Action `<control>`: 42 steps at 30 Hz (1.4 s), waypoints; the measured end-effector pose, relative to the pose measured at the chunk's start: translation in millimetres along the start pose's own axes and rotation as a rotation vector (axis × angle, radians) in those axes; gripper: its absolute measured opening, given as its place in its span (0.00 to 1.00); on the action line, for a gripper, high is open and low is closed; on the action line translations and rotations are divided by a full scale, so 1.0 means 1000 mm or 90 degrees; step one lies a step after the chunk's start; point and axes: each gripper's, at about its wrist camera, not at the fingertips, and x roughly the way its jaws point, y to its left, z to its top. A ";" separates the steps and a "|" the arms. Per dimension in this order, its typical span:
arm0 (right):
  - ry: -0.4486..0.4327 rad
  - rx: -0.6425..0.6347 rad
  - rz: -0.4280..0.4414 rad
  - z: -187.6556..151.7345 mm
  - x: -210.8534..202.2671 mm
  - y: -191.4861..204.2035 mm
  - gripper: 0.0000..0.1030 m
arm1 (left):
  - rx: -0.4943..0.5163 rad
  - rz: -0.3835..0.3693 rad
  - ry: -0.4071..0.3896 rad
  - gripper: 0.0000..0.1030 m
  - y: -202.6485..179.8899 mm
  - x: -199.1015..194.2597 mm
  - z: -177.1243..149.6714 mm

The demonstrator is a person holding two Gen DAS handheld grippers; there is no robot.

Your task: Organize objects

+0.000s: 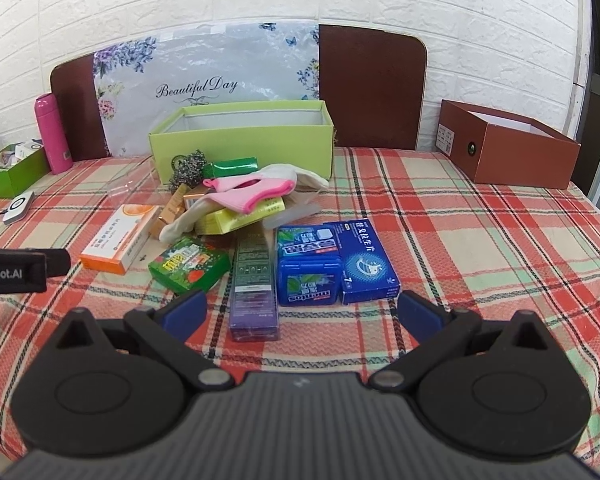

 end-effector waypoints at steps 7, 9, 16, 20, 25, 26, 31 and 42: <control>0.009 0.001 0.001 0.000 0.006 0.000 1.00 | 0.002 -0.003 0.008 1.00 0.001 0.006 0.001; 0.010 0.001 0.000 0.000 0.007 0.000 1.00 | 0.002 -0.003 0.011 1.00 0.001 0.008 0.001; 0.025 0.011 0.001 -0.002 0.018 -0.002 1.00 | 0.001 -0.003 0.025 1.00 0.004 0.018 0.001; 0.037 0.009 0.006 -0.003 0.027 -0.001 1.00 | -0.004 -0.007 0.033 1.00 0.010 0.027 0.000; 0.061 0.010 0.028 -0.008 0.043 0.000 1.00 | -0.007 -0.005 0.030 1.00 0.016 0.047 0.008; 0.068 0.011 0.035 -0.009 0.048 0.001 1.00 | -0.007 -0.005 0.030 1.00 0.017 0.054 0.012; 0.075 -0.001 0.065 -0.015 0.074 0.009 0.97 | -0.012 -0.050 0.059 1.00 0.015 0.112 0.030; 0.095 -0.020 0.108 -0.023 0.083 0.013 0.39 | -0.015 -0.082 0.128 0.68 0.024 0.144 0.023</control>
